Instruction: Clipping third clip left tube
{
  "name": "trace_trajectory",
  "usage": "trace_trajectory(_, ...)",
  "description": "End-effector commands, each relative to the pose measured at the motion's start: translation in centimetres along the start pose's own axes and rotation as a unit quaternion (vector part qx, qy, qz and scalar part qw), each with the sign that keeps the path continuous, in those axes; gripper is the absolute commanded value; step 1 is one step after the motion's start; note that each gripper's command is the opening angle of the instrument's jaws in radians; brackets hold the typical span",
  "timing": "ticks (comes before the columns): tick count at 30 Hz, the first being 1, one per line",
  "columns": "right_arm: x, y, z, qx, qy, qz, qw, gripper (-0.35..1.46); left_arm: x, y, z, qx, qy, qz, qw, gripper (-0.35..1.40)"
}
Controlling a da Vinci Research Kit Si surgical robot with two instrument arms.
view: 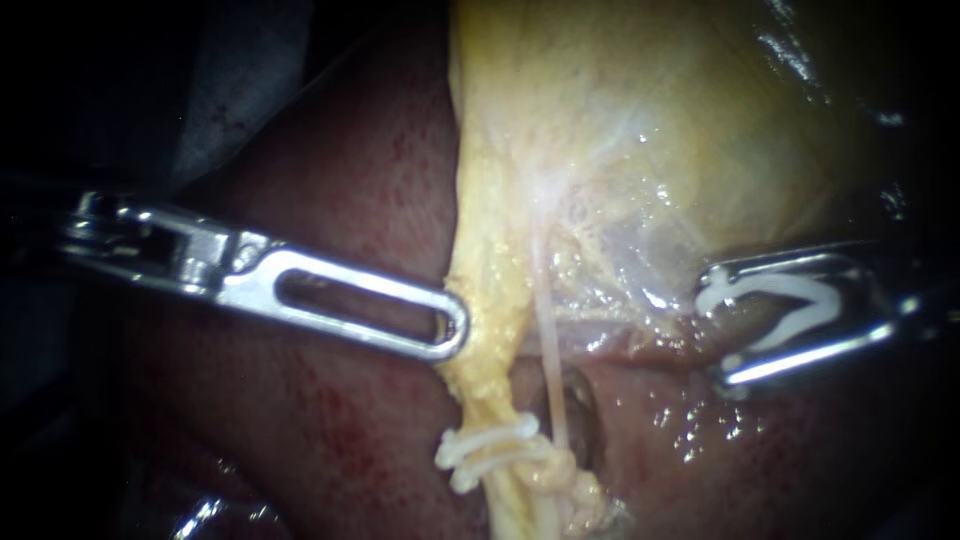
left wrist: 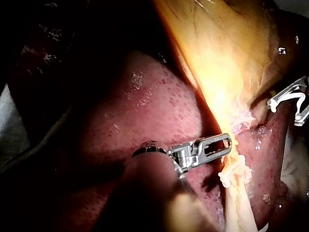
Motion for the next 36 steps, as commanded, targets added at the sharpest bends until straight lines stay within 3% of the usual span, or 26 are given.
trace_trajectory(1,-0.03,0.00,0.08,0.003,-0.003,-0.002,1.0000,0.52,0.01,-0.01,-0.01,0.001,0.000,0.001,1.0000,-0.35)
trace_trajectory(13,-0.23,0.04,0.77,0.017,-0.013,-0.006,0.9998,0.52,0.04,-0.09,-0.01,0.001,-0.001,-0.001,1.0000,-0.35)
trace_trajectory(22,-0.33,0.23,1.14,0.019,-0.018,-0.001,0.9997,0.52,0.05,-0.11,0.00,0.001,-0.002,-0.001,1.0000,-0.35)
trace_trajectory(29,-0.33,0.34,1.35,0.021,-0.020,0.000,0.9996,0.51,0.05,-0.12,0.00,0.001,-0.002,-0.001,1.0000,-0.35)
trace_trajectory(36,-0.28,0.33,1.64,0.031,-0.028,-0.001,0.9991,0.51,0.06,-0.13,0.02,0.000,-0.002,-0.001,1.0000,-0.35)
